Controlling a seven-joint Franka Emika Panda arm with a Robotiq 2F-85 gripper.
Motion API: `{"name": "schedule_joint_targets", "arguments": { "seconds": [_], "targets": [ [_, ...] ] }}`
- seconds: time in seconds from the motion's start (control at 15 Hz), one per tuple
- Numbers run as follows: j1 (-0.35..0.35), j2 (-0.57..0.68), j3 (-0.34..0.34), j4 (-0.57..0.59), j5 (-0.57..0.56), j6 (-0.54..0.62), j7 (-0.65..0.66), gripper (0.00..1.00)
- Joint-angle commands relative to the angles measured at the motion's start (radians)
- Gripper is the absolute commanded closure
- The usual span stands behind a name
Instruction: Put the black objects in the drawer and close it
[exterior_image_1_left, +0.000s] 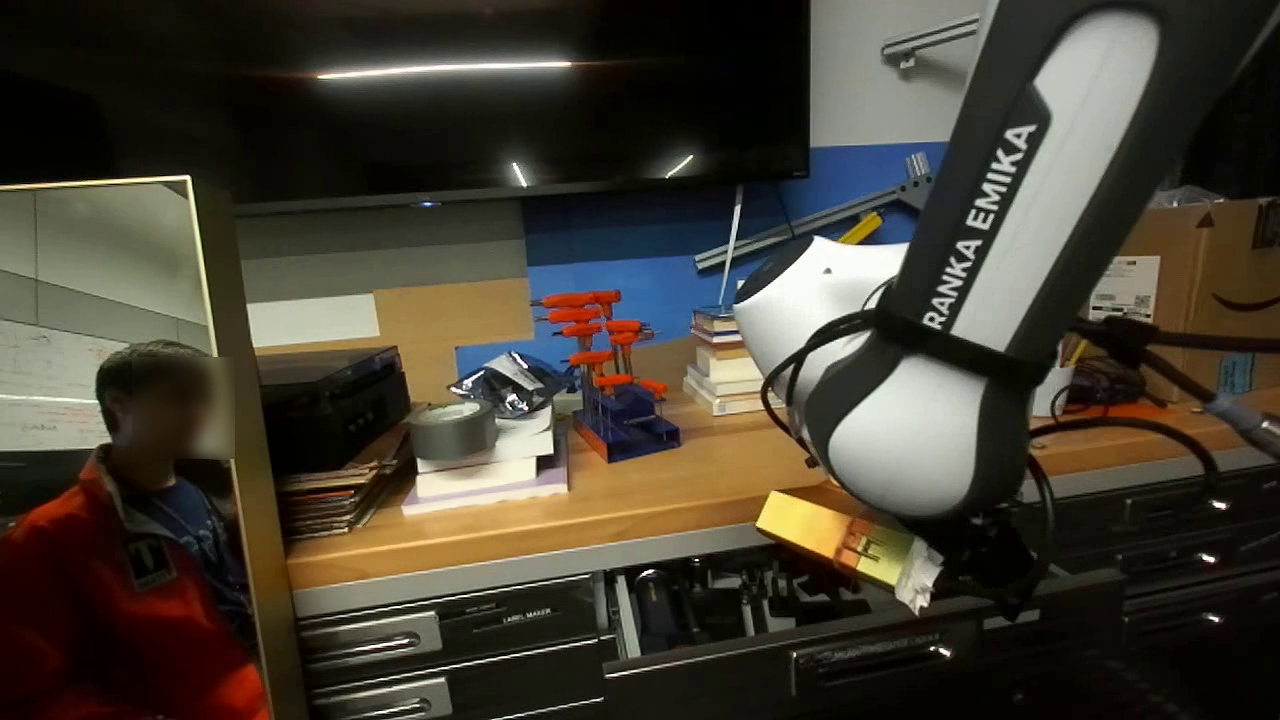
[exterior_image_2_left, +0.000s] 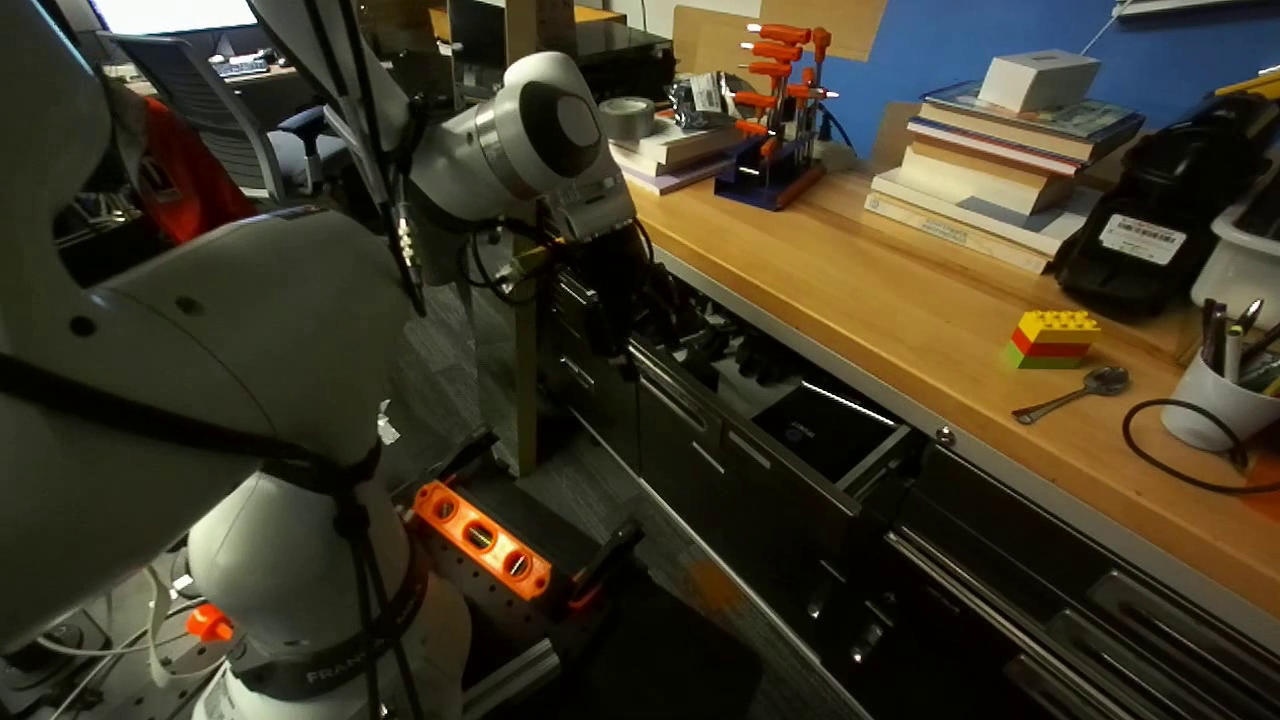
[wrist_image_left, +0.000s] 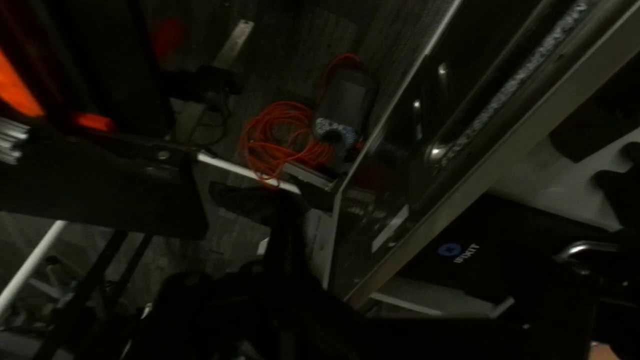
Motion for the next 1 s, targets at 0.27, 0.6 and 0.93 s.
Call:
{"name": "schedule_joint_targets", "arguments": {
  "seconds": [0.27,0.6,0.93],
  "targets": [
    [0.025,-0.112,-0.072,0.033,0.092,-0.273,-0.081,0.00],
    [-0.102,-0.217,-0.050,0.000,0.089,-0.248,-0.173,0.00],
    [-0.261,-0.327,-0.010,-0.036,0.078,-0.212,-0.275,0.00]
  ]
}}
